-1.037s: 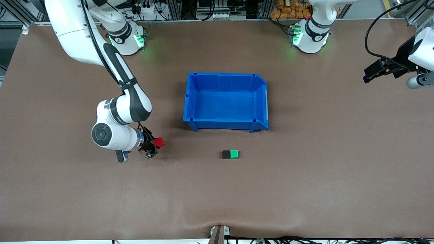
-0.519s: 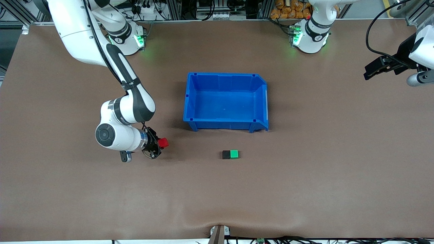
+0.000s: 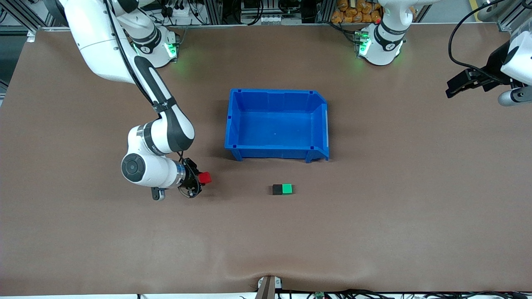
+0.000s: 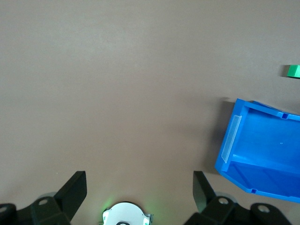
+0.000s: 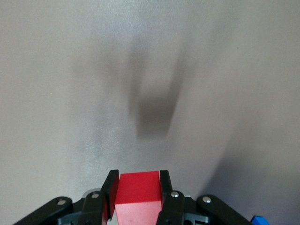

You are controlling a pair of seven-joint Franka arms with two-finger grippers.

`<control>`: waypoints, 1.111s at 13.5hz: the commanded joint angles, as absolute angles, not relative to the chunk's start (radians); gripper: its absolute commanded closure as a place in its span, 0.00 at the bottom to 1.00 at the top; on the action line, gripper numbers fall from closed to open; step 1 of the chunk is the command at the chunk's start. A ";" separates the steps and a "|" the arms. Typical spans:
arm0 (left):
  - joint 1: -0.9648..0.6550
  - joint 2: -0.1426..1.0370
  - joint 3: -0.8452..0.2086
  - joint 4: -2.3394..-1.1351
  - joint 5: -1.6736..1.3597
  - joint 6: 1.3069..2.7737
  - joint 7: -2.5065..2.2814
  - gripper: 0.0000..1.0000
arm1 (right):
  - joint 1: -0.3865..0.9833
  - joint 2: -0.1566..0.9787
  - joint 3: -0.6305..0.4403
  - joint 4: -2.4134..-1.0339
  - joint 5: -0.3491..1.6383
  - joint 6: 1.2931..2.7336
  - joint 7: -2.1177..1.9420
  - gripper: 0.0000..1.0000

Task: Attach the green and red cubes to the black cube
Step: 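Move the red cube closer to the green-topped black cube with the right gripper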

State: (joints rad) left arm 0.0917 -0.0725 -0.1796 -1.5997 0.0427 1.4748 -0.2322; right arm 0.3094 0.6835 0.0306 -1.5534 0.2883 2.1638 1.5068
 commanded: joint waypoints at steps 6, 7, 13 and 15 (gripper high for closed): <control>0.097 -0.086 -0.183 -1.595 0.043 1.471 -0.210 0.00 | 0.351 0.753 0.026 -1.447 0.298 2.158 1.608 1.00; 0.097 -0.086 -0.184 -1.595 0.043 1.473 -0.210 0.00 | 0.353 0.759 0.026 -1.437 0.298 2.158 1.618 1.00; 0.100 -0.087 -0.184 -1.597 0.043 1.476 -0.210 0.00 | 0.379 0.796 0.026 -1.391 0.302 2.175 1.667 1.00; 0.100 -0.089 -0.184 -1.598 0.043 1.474 -0.210 0.00 | 0.387 0.821 0.025 -1.368 0.302 2.200 1.686 1.00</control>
State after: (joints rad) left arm 0.0917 -0.0726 -0.1807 -1.5958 0.0427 1.4762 -0.2322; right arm 0.3726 0.7797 0.0307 -1.4242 0.2911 2.1903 1.6541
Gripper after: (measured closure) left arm 0.000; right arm 0.599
